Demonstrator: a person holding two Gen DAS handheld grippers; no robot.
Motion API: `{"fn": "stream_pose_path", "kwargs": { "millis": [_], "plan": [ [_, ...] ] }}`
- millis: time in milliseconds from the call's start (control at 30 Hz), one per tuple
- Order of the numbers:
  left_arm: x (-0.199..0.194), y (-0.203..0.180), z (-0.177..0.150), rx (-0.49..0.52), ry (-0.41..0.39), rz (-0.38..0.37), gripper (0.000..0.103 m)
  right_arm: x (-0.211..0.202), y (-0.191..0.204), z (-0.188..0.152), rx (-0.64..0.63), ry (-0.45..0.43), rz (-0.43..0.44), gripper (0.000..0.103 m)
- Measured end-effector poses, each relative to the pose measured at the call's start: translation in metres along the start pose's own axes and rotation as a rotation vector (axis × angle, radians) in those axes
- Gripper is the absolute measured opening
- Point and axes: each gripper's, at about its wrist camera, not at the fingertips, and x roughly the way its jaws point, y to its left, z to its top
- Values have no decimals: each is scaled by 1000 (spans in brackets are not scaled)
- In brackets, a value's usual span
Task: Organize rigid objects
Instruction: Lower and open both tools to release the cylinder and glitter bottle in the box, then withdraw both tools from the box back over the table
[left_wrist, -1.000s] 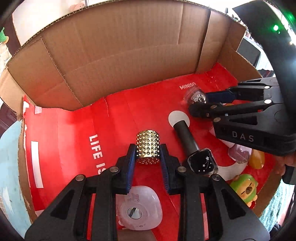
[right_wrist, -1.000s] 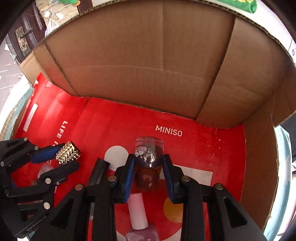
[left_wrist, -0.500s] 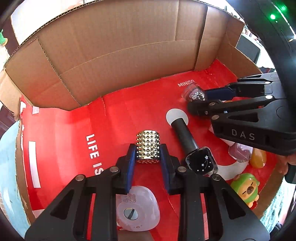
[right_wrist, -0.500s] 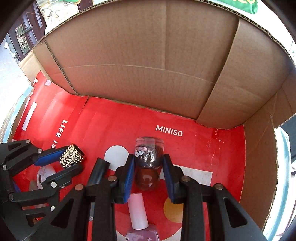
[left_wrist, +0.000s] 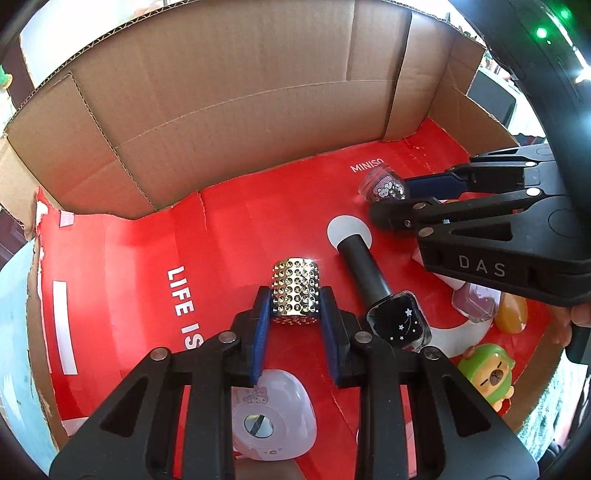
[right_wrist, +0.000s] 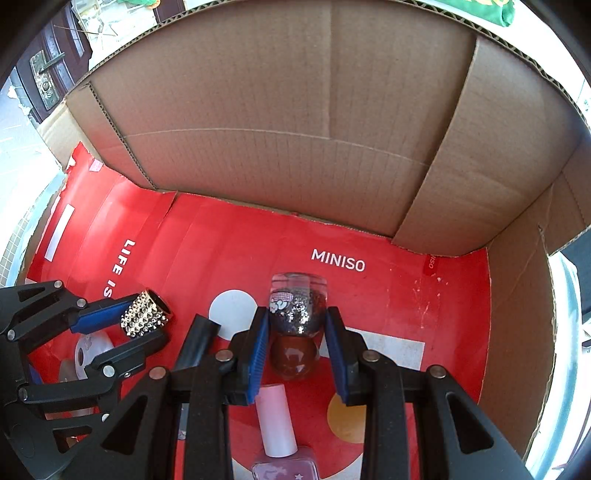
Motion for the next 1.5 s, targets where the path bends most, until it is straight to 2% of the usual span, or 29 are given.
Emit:
{"fn": "stream_pose_path", "kwargs": {
  "millis": [733, 800, 833, 900, 1233, 1500],
  "plan": [
    [-9, 19, -2, -38, -6, -27, 26, -7, 1, -2, 1, -7, 7, 35],
    [-12, 21, -2, -41, -13, -38, 32, -8, 2, -2, 2, -7, 8, 35],
    [-13, 23, -2, -43, -17, -39, 48, -9, 2, -2, 3, -8, 8, 35],
    [-21, 24, -3, -48, -49, -28, 62, -10, 2, -3, 5, -10, 9, 35],
    [-49, 38, -13, -79, -90, -48, 62, -28, 2, -10, 18, -34, 14, 37],
    [-97, 12, -26, -91, -164, -33, 69, -75, 5, -30, 26, -100, 13, 50]
  ]
}}
